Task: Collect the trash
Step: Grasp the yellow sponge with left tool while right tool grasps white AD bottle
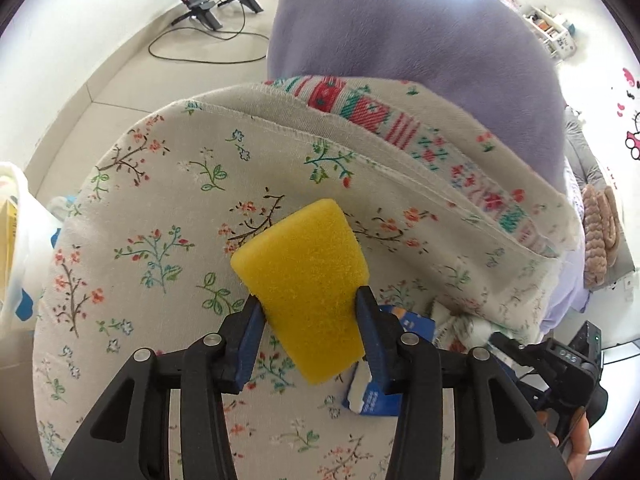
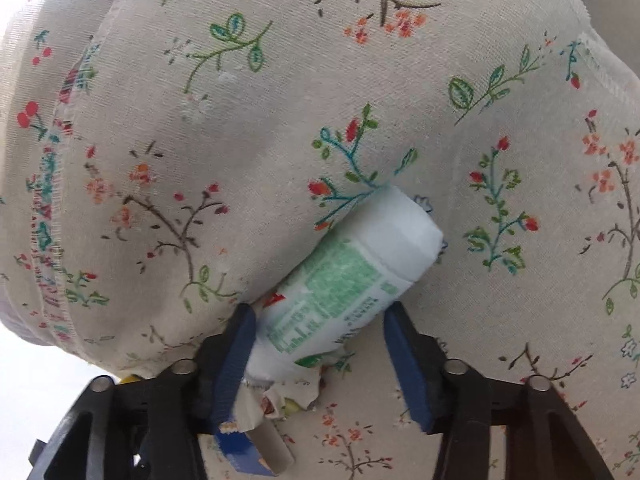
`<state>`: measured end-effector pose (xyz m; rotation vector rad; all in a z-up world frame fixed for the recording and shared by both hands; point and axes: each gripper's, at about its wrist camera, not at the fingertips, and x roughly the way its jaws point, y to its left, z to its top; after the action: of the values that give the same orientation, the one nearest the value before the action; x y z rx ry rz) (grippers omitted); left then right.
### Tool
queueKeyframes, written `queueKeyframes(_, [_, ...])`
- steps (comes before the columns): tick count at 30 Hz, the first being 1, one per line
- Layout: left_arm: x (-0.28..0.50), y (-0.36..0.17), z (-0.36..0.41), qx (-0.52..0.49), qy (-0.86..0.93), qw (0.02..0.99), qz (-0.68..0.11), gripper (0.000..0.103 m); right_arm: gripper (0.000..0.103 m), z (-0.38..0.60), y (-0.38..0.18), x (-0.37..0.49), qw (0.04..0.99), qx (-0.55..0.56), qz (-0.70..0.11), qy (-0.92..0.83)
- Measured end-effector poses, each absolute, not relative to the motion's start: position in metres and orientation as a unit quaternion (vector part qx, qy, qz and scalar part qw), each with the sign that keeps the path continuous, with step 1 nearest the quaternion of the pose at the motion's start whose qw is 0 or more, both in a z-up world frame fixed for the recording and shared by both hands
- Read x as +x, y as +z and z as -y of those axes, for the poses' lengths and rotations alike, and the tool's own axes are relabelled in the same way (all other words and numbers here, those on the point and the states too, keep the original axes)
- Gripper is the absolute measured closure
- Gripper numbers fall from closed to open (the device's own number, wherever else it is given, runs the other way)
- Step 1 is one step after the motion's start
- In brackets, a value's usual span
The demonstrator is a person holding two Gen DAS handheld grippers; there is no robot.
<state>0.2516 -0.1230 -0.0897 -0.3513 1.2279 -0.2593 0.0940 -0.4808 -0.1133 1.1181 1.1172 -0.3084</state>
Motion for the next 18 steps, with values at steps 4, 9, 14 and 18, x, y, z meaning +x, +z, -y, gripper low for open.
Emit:
queueKeyframes(4, [0.239, -0.083, 0.117, -0.169, -0.127, 0.794, -0.57, 0.055, 0.078, 0.477, -0.11, 0.091, 0.694, 0.512, -0.496, -0.102])
queueKeyframes(9, [0.235, -0.084, 0.096, -0.186, -0.138, 0.786, -0.573, 0.055, 0.085, 0.471, -0.106, 0.088, 0.697, 0.508, -0.495, -0.106])
queueKeyframes(14, [0.234, -0.079, 0.076, -0.189, -0.147, 0.789, -0.566, 0.055, 0.025, 0.481, -0.118, 0.081, 0.668, 0.559, -0.475, -0.127])
queueKeyframes(18, [0.233, -0.072, 0.062, -0.195, -0.149, 0.79, -0.562, 0.055, 0.029, 0.495, -0.13, 0.08, 0.658, 0.583, -0.456, -0.139])
